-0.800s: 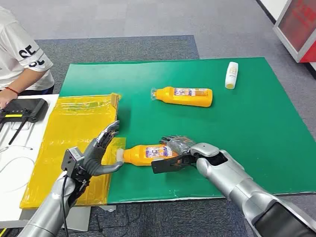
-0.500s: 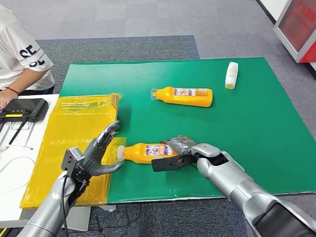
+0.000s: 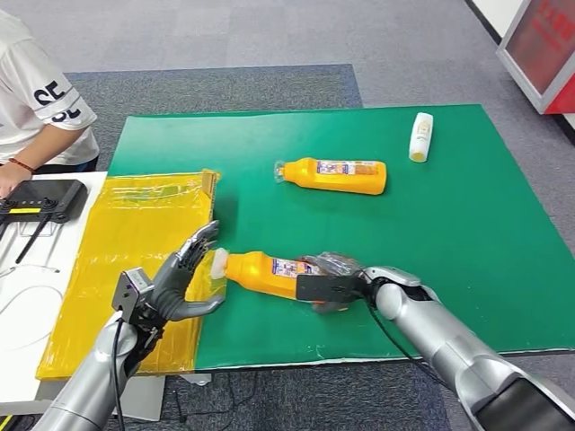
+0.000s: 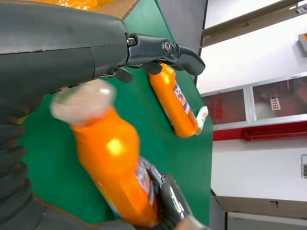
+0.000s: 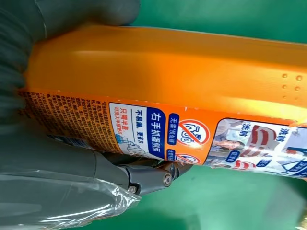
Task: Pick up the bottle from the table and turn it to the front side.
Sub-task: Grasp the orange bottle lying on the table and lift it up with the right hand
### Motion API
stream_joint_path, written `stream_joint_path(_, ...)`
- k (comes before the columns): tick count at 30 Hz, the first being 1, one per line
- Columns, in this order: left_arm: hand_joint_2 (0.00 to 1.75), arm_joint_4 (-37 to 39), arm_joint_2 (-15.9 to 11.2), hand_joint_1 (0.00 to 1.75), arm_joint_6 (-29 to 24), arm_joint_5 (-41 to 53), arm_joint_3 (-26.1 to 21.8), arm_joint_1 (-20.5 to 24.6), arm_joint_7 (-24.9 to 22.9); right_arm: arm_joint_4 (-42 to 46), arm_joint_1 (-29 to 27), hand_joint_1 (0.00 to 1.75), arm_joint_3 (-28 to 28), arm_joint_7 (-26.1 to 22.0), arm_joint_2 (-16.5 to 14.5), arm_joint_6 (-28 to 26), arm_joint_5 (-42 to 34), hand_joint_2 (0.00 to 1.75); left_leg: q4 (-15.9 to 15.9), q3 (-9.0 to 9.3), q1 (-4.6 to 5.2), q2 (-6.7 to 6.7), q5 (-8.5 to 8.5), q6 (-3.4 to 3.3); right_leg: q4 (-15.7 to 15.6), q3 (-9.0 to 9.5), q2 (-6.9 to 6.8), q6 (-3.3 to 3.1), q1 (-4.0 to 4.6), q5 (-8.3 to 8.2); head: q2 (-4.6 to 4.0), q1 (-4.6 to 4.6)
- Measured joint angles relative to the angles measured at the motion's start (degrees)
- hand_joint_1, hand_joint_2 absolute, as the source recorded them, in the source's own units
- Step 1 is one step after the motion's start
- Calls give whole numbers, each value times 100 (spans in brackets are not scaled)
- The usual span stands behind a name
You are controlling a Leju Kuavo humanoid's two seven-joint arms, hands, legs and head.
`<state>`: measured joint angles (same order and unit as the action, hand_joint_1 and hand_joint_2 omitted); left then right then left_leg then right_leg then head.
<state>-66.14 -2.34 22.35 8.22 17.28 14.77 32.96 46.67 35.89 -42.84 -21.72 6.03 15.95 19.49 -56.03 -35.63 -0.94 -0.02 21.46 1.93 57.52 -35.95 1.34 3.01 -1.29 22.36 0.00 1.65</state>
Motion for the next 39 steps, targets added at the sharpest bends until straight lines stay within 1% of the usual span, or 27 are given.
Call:
stream_joint_path(3, 175, 7, -7, 0, -16, -22, 5, 2, 40, 163, -279, 175, 375, -304, 116, 158, -635, 175, 0, -1, 0, -1, 0, 0, 0, 2, 0, 0, 0, 0, 0, 0)
stream_joint_path(8, 175, 7, -39, 0, -24, -124, -2, -61, 72, 588, -850, 175, 1032, -312, 174, 188, -1212, 175, 1, -4, 0, -1, 1, 1, 2, 0, 0, 0, 0, 0, 0, 0)
stream_joint_path(14, 175, 7, -87, 0, -1, -246, -92, -231, 58, 1225, -1423, 175, 1678, -112, 122, -2, -1326, 175, 1, -17, 0, -3, 2, 0, 3, -9, -4, 0, 0, 1, 0, 1)
stream_joint_path(16, 175, 7, -91, 0, 169, -367, -152, -278, 79, 1444, -1553, 175, 1841, -61, 64, -52, -1332, 175, 1, -19, 0, -3, 2, 1, 3, -11, -4, 0, 0, 2, 0, 1)
stream_joint_path(18, 175, 7, -93, 0, 454, -536, -183, -316, 143, 1648, -1645, 175, 1964, -20, 0, -96, -1300, 175, 1, -20, 0, -4, 2, 0, 3, -12, -7, 0, 0, 2, 0, 1)
stream_joint_path(22, 175, 8, -86, 0, 886, -808, -190, -377, 201, 2001, -1789, 173, 2101, 23, -150, -281, -1135, 175, 1, -22, 0, -5, 2, 1, 3, -14, -8, 1, 0, 2, 0, 1)
stream_joint_path(27, 175, 69, -68, 0, 1846, -1526, -190, -351, 276, 2369, -1876, 172, 2109, 30, -386, -337, -971, 175, 1, -23, 0, -5, 2, 1, 3, -17, -8, 0, 1, 2, 0, 0)
stream_joint_path(30, 175, 155, -63, 0, 2220, -1800, -188, -298, 290, 2515, -1884, 171, 2067, 24, -491, -345, -878, 175, 1, -24, 0, -5, 1, 1, 3, -17, -8, 0, 1, 2, 0, 1)
stream_joint_path(34, 175, 264, -64, 0, 2438, -1988, -185, -193, 233, 2630, -1886, 166, 1954, -4, -596, -359, -752, 175, 1, -24, 0, -5, 1, 1, 3, -17, -8, 0, 1, 2, 0, 0)
stream_joint_path(39, 175, 362, -72, 0, 2451, -2024, -183, -65, 156, 2693, -1901, 161, 1800, -94, -696, -365, -686, 175, 1, -24, 0, -5, 1, 1, 3, -17, -8, 0, 1, 2, 0, 0)
